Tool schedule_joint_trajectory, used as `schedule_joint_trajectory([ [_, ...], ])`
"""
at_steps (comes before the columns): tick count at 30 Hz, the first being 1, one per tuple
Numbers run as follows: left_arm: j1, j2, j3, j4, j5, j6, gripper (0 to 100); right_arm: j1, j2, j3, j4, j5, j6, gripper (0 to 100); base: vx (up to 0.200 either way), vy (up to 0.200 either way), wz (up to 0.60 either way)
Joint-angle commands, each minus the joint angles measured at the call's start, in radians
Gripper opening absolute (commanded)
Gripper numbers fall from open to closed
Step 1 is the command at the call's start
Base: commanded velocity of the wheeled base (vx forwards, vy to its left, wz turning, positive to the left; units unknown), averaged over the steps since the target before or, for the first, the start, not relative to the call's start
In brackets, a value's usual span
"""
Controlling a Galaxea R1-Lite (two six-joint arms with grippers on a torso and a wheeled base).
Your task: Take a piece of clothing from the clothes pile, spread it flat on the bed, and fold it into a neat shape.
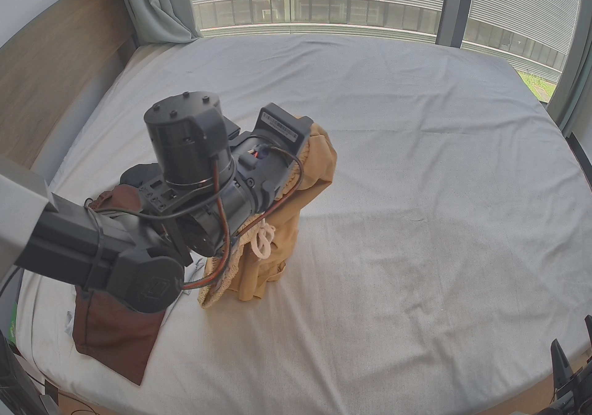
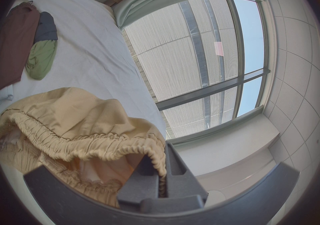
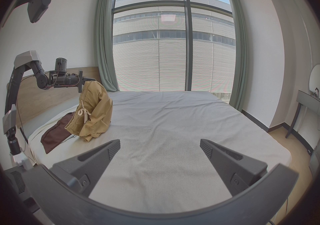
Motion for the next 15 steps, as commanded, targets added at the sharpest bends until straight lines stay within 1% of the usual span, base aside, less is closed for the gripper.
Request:
schedule_joint_trajectory([
  [1, -0.034, 0.024, -0.027, 0.013, 0.0, -0.002, 0, 0.0, -0.016, 0.016, 0.0, 0.0, 0.0, 100, 0.0, 0.0, 0.0],
  [10, -0.109, 0.112, -0.092, 0.036, -0.003, -0.002, 0, 0.0, -0.016, 0.016, 0.0, 0.0, 0.0, 100, 0.0, 0.0, 0.0],
  [13, -0.129, 0.133, -0.122, 0.05, -0.006, -0.003, 0, 0.0, -0.016, 0.016, 0.0, 0.0, 0.0, 100, 0.0, 0.0, 0.0],
  [15, -0.151, 0.159, -0.167, 0.078, -0.009, -0.003, 0, 0.0, -0.016, 0.016, 0.0, 0.0, 0.0, 100, 0.0, 0.0, 0.0],
])
